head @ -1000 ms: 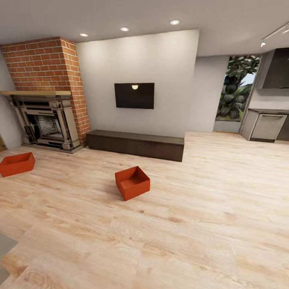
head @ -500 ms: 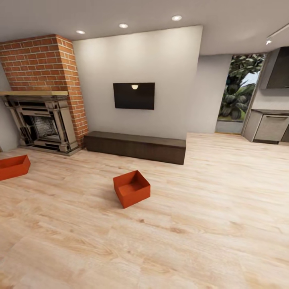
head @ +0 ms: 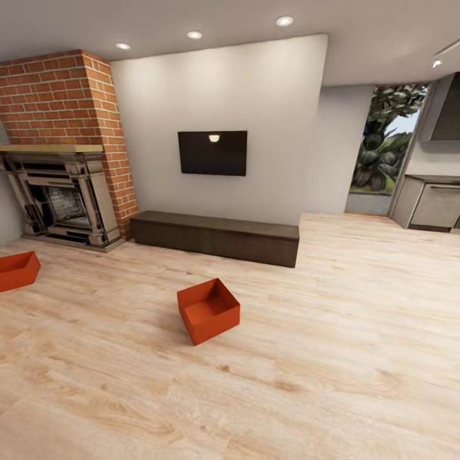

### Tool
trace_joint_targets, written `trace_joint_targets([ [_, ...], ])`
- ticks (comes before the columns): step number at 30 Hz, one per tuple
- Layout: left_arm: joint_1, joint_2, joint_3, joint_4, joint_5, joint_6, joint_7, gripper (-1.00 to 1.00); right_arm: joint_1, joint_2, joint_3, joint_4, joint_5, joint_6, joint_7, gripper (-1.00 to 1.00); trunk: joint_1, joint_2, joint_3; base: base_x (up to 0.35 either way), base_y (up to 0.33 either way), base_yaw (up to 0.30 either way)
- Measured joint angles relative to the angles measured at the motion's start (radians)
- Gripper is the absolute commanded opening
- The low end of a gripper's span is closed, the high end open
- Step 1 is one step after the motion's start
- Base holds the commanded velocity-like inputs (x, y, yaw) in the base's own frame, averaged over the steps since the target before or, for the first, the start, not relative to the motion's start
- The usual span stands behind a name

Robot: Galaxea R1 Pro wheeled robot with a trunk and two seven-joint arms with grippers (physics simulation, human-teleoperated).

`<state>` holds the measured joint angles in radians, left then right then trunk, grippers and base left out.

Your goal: Move the two storage containers from the living room to the garage. In the garage, place one container on the floor and stack the other container on top of it (either order is fine).

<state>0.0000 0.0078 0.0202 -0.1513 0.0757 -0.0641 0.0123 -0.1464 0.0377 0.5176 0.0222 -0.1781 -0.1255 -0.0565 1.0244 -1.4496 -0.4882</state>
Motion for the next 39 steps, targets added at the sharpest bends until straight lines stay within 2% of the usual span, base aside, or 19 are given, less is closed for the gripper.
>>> trace_joint_targets([
  [39, 0.0, 0.0, 0.0, 0.0, 0.0, 0.0, 0.0, 1.0, 0.0, 0.0, 0.0, 0.0, 0.0, 0.0, 0.0, 1.0, 0.0, 0.0, 0.0, 0.324, 0.0, 0.0],
])
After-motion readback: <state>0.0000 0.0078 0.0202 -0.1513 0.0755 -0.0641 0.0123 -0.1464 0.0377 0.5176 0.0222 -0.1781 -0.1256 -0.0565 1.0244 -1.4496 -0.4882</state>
